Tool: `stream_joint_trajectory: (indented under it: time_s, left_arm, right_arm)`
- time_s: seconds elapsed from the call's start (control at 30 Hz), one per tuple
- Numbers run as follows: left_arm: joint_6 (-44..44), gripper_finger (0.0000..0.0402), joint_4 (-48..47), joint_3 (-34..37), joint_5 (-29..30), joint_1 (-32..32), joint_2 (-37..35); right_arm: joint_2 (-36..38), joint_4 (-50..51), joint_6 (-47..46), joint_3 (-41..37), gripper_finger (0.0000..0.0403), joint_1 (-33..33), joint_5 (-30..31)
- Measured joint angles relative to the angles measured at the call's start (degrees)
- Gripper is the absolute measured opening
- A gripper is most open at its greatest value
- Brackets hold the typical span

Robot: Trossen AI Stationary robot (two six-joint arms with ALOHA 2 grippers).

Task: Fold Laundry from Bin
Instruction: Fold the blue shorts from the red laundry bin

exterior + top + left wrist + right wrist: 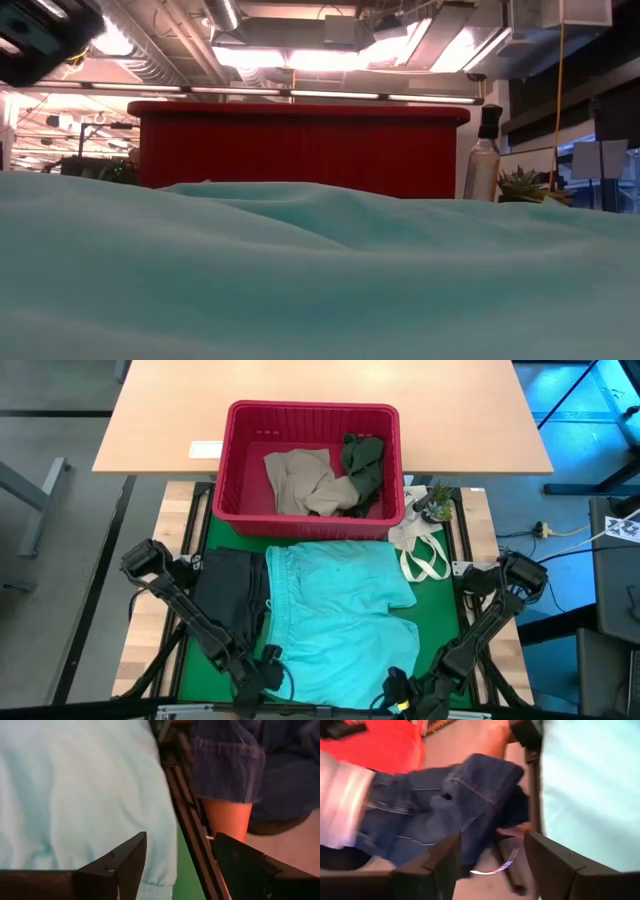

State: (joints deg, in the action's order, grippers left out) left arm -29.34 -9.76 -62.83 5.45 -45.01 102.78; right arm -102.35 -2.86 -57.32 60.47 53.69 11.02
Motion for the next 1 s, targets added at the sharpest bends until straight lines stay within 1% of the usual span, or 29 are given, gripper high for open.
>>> stream_joint_trajectory:
  time_s: [0.13, 0.27, 0.47, 0.73, 0.9, 1.0]
  left_arm:
    - [3.0, 0.0229, -0.1, 0.0, 2.2, -1.9, 0.0]
    - [4.0, 0.0228, -0.2, 0.0, 5.6, -2.9, 0.0]
    - [4.1, 0.0228, -0.2, 0.0, 7.6, -3.1, 0.0]
    - [4.4, 0.0227, -0.2, 0.0, 7.6, -3.0, 0.0]
    - [4.4, 0.0226, -0.2, 0.0, 7.6, -3.0, 0.0]
    - [4.4, 0.0226, -0.2, 0.0, 7.6, -3.0, 0.0]
  right_arm:
    - [-2.2, 8.6, 3.1, 4.4, 0.0216, 0.0, -0.1]
    - [-4.0, 17.4, 3.6, 8.5, 0.0216, 0.0, -1.7]
    - [-6.5, 25.8, 3.6, 13.3, 0.0216, 0.0, -5.3]
    - [-9.0, 31.8, 3.6, 14.0, 0.0216, 0.0, -5.7]
    - [-11.3, 31.7, 3.7, 14.0, 0.0216, 0.0, -7.3]
    - [-12.3, 31.7, 3.7, 14.2, 0.0216, 0.0, -6.9]
